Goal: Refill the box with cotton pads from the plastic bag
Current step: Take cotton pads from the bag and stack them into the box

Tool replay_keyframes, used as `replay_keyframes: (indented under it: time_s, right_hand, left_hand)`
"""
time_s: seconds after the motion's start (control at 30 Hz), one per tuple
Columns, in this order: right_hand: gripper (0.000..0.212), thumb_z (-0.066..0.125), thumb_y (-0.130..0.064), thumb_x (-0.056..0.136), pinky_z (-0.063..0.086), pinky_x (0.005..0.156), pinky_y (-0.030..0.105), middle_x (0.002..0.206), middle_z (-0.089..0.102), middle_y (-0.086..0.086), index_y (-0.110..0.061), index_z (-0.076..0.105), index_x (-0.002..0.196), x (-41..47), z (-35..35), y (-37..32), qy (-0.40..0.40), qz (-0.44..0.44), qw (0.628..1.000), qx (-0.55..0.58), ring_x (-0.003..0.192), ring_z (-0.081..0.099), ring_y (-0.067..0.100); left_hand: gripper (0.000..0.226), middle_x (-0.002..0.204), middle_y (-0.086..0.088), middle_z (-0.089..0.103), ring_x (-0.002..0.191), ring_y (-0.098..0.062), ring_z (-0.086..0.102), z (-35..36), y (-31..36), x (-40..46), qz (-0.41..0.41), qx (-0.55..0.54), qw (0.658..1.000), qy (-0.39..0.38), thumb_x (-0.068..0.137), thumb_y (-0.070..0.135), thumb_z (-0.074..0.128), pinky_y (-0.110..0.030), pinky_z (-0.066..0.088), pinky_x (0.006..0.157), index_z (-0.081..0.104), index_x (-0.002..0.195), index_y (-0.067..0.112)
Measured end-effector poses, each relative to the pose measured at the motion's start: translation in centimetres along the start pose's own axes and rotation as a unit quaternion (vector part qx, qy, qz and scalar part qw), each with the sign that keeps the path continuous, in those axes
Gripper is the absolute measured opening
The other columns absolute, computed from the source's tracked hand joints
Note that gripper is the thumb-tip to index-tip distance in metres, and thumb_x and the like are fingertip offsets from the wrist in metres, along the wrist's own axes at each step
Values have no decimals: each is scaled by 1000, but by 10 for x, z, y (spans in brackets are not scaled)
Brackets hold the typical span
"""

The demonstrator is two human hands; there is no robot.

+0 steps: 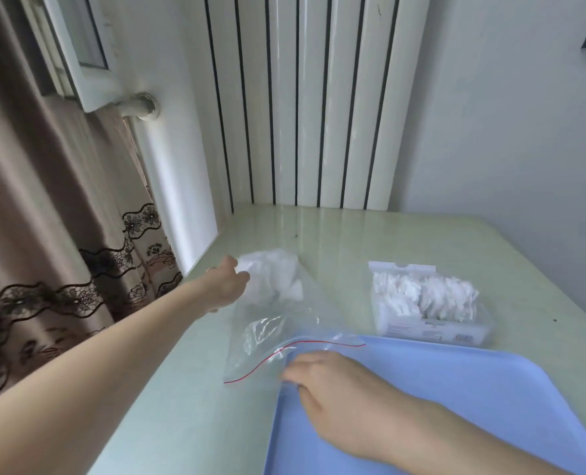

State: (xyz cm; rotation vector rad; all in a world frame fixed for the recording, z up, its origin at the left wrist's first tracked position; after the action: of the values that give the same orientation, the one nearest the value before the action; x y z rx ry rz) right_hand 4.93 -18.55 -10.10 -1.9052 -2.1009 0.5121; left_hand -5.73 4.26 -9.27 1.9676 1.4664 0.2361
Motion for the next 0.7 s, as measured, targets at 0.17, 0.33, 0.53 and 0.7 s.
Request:
replay_keyframes:
  time_s: [0.17, 0.33, 0.53, 0.7]
  right_hand:
    - [27, 42, 0, 91, 48, 84, 34, 110, 58, 13, -16, 58, 106, 37, 17, 2, 5, 65, 993, -99, 112, 58, 29]
    - [45, 45, -7, 93, 40, 103, 36, 137, 41, 14, -10, 44, 138, 93, 20, 27, 34, 100, 976, -190, 126, 43, 32]
    - [41, 55, -15, 93, 42, 94, 30, 130, 56, 16, -9, 52, 134, 160, 9, 56, 194, 205, 953, 111, 119, 56, 32]
    - [40, 69, -24, 85, 45, 90, 31, 115, 63, 4, -13, 60, 122, 189, 13, 61, 267, 217, 917, 201, 106, 61, 25]
  left_hand:
    - [42, 115, -12, 54, 88, -29, 74, 4, -12, -2, 2, -86, 996, -22, 98, 19, 46, -42, 57, 91, 35, 138, 15]
    - [45, 98, -9, 59, 82, -30, 76, 1, -3, 8, -2, -102, 993, -55, 95, 25, 43, -40, 56, 93, 31, 138, 17]
    - [48, 131, -25, 50, 104, -29, 55, -6, -15, 44, 27, 16, 999, 26, 100, 26, 32, -30, 40, 81, 29, 148, 23]
    - [48, 143, -17, 38, 71, -5, 46, -5, -23, 56, 62, 25, 998, 18, 101, 23, 35, -25, 34, 73, 37, 148, 32]
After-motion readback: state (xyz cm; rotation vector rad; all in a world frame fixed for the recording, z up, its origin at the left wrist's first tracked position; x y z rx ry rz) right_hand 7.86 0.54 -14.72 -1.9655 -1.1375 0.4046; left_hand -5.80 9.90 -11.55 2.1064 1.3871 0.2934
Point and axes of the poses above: each hand's wrist, its own x-axis towards the middle knuckle, its own z-axis out of the palm, y = z × x, the point moved 1 cm from there along x, towards the middle knuckle
